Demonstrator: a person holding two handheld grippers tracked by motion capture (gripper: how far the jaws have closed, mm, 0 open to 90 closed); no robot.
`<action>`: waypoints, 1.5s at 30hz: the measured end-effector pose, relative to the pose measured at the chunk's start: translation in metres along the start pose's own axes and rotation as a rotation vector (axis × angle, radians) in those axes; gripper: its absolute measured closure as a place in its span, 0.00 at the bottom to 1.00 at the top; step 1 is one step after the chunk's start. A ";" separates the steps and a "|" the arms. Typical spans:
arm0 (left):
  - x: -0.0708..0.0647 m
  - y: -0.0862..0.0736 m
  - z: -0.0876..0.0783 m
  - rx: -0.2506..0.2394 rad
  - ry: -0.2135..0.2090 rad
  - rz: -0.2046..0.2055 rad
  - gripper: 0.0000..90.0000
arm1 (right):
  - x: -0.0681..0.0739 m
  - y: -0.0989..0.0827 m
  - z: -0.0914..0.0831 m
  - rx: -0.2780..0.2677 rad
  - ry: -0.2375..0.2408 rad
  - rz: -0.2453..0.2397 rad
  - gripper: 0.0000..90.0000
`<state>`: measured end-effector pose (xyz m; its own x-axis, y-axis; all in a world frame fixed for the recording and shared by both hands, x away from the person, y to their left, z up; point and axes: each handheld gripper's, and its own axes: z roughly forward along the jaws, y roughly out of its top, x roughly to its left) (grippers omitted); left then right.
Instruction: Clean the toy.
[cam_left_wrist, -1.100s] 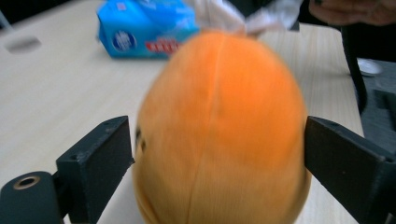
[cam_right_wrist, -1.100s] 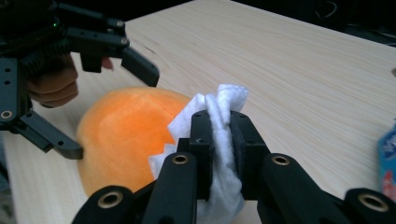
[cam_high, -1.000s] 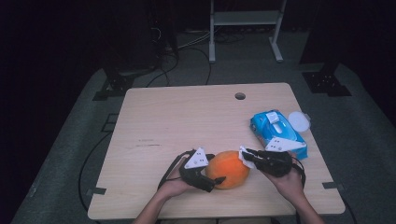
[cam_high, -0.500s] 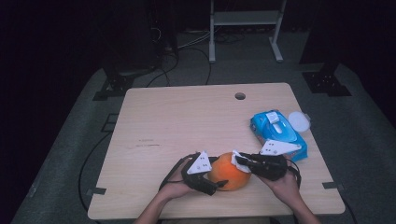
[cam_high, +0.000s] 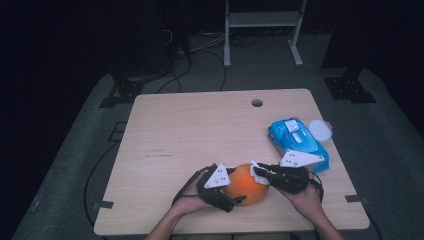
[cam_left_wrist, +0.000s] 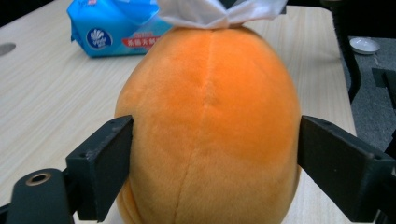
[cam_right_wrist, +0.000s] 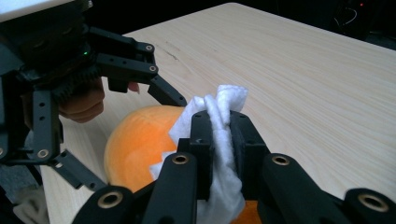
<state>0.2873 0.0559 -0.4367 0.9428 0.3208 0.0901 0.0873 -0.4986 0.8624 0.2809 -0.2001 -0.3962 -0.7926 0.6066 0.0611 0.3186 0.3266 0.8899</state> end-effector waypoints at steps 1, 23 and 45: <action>0.001 0.000 -0.001 0.001 0.006 0.006 0.21 | -0.001 0.000 0.000 0.002 -0.004 0.000 0.89; 0.014 -0.003 -0.003 -0.026 -0.042 -0.122 0.13 | -0.016 -0.007 -0.008 0.015 0.008 0.049 0.89; -0.005 0.005 0.001 -0.001 -0.023 -0.003 0.29 | -0.010 -0.001 -0.009 0.003 -0.007 0.030 0.89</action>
<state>0.2829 0.0510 -0.4334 0.9498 0.3035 0.0762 0.0896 -0.4970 0.8631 0.2834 -0.2129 -0.3936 -0.7790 0.6212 0.0848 0.3436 0.3098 0.8865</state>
